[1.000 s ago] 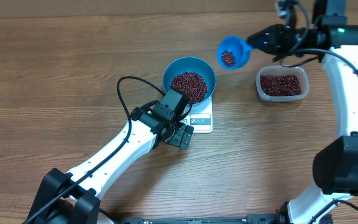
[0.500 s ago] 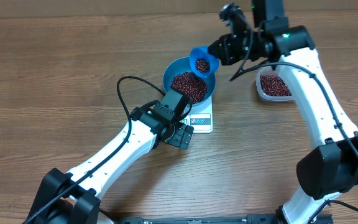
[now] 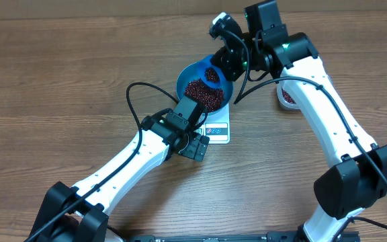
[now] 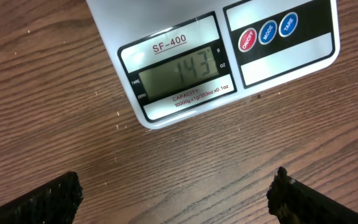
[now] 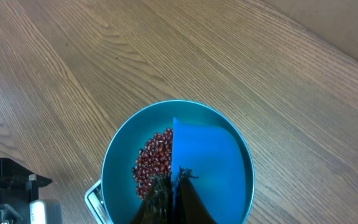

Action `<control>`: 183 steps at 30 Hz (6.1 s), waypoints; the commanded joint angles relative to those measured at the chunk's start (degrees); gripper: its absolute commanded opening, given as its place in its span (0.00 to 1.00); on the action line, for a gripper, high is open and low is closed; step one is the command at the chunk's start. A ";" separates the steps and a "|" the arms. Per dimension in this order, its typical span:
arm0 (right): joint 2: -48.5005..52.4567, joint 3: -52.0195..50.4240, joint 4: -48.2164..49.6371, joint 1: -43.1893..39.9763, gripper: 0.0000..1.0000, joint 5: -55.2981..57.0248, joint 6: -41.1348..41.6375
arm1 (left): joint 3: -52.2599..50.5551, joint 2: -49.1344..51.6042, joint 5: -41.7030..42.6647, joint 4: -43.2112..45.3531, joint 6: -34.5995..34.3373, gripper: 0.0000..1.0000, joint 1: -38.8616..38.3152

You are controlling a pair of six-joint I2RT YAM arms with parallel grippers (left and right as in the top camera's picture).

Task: Scoop item into bowl and weigh 150g on scale
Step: 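Tip the scoop with the right gripper to pour beans into the bowl, then hold the tilted blue scoop over the bowl, shaking beans out slowly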

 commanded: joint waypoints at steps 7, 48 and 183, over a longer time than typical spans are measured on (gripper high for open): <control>-0.81 1.84 0.33 2.21 0.04 6.25 -4.87 | -0.26 -0.42 -0.72 0.15 1.14 0.99 -0.39; -0.79 1.84 0.76 4.74 0.04 12.04 -7.32 | -0.26 -0.39 -0.72 0.15 1.14 1.00 -0.39; -0.79 1.77 2.56 4.96 0.04 11.72 1.68 | -0.28 -0.42 -0.72 0.15 1.14 1.00 -0.37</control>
